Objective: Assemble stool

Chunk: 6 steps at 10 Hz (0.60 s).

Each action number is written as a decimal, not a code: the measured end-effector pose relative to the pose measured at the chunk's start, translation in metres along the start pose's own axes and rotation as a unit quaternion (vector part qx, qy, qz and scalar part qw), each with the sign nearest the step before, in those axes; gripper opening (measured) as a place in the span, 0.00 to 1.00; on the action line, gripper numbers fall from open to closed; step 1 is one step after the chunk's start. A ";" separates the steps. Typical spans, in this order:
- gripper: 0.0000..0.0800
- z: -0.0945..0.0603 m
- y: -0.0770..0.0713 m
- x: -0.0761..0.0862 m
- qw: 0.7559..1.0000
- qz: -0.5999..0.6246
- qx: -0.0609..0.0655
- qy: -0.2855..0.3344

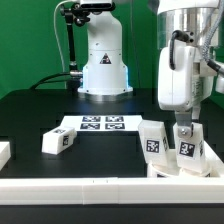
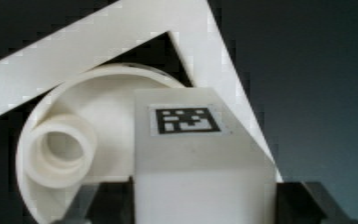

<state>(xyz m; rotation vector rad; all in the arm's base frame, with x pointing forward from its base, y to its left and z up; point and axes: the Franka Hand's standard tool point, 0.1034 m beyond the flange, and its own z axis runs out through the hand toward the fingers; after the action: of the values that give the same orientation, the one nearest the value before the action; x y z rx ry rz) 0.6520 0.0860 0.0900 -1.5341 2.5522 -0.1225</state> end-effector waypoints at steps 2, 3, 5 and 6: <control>0.44 -0.001 0.002 -0.001 1.000 0.022 0.006 -0.009; 0.44 -0.001 0.002 -0.001 1.000 0.028 0.006 -0.011; 0.54 -0.003 0.001 -0.001 1.000 -0.002 0.005 -0.012; 0.70 -0.010 -0.002 -0.001 1.000 -0.011 0.005 -0.017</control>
Offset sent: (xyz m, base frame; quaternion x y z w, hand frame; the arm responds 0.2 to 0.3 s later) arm 0.0000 0.0000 0.0000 0.0000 0.0000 0.1296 0.9916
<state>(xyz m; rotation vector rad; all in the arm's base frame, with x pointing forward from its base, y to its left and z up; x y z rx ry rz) 0.6524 0.0863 0.1007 -1.5468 2.5066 -0.1120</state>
